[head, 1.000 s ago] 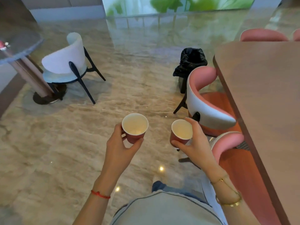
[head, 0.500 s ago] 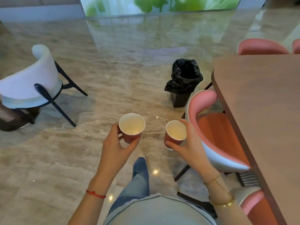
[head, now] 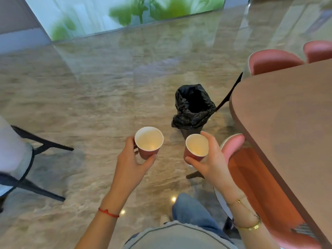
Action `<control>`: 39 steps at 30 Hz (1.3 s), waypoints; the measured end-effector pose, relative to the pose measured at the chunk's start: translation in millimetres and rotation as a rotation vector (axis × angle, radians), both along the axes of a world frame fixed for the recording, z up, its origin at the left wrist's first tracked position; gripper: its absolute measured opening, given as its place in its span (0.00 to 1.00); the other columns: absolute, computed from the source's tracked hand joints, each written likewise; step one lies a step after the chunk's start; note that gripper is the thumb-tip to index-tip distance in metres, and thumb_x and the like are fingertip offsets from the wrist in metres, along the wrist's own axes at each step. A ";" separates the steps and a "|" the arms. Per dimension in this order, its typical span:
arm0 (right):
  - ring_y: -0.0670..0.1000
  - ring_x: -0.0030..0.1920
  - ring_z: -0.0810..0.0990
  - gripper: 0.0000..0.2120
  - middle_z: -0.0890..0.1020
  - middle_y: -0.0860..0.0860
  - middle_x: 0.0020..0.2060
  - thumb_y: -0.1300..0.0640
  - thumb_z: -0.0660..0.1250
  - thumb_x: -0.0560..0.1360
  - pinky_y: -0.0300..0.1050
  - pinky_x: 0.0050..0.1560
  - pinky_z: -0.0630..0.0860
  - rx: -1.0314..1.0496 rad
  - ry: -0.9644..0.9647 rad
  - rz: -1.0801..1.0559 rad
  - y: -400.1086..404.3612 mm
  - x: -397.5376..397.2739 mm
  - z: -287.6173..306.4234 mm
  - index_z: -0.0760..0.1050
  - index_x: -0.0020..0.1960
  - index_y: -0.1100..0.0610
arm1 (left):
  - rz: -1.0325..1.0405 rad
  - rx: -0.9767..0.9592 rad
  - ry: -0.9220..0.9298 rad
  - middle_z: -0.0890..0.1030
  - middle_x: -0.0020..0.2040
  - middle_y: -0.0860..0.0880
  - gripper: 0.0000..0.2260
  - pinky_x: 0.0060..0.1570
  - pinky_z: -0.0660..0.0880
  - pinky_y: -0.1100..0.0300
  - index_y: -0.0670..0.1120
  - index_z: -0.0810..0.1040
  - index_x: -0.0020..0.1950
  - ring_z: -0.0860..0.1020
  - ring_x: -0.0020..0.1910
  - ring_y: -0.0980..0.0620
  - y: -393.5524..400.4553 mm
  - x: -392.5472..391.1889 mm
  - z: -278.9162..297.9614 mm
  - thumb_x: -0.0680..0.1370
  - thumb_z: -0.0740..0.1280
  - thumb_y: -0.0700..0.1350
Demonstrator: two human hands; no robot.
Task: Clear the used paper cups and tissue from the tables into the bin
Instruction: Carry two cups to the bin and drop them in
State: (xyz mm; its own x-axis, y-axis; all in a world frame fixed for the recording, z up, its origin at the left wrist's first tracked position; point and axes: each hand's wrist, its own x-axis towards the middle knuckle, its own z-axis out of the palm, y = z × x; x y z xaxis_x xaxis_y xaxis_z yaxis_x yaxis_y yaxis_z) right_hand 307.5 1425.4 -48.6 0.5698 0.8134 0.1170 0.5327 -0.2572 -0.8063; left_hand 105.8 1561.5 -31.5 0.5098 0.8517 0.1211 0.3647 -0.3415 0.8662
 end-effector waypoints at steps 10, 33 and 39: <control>0.39 0.55 0.67 0.40 0.68 0.45 0.61 0.54 0.79 0.64 0.26 0.49 0.65 -0.045 0.006 -0.172 149.1 133.6 -35.4 0.62 0.69 0.52 | -0.114 -0.031 0.013 0.76 0.57 0.60 0.27 0.52 0.74 0.68 0.57 0.68 0.62 0.77 0.56 0.60 165.2 158.1 -37.8 0.67 0.77 0.49; 0.54 0.58 0.73 0.38 0.66 0.48 0.60 0.49 0.77 0.64 0.53 0.57 0.76 -0.295 0.176 -0.586 409.4 423.5 -88.8 0.60 0.67 0.50 | -0.647 0.003 0.254 0.76 0.57 0.56 0.28 0.50 0.70 0.64 0.50 0.72 0.64 0.74 0.56 0.55 478.0 559.9 -108.6 0.68 0.78 0.50; 0.54 0.71 0.65 0.46 0.62 0.53 0.71 0.49 0.77 0.67 0.50 0.68 0.68 -0.427 0.304 -0.719 447.9 453.5 -105.3 0.53 0.75 0.53 | -0.917 -0.133 0.486 0.66 0.74 0.47 0.39 0.67 0.64 0.57 0.44 0.59 0.76 0.66 0.72 0.48 526.8 623.2 -132.1 0.70 0.76 0.41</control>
State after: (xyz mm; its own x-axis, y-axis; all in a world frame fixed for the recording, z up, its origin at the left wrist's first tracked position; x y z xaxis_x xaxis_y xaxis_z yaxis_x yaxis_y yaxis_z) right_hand 760.9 1873.3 -153.9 0.9166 0.1862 -0.3539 -0.0952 -0.7579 -0.6454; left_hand 729.0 2088.3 -163.6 0.9357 0.1055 -0.3366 0.3334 -0.5760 0.7464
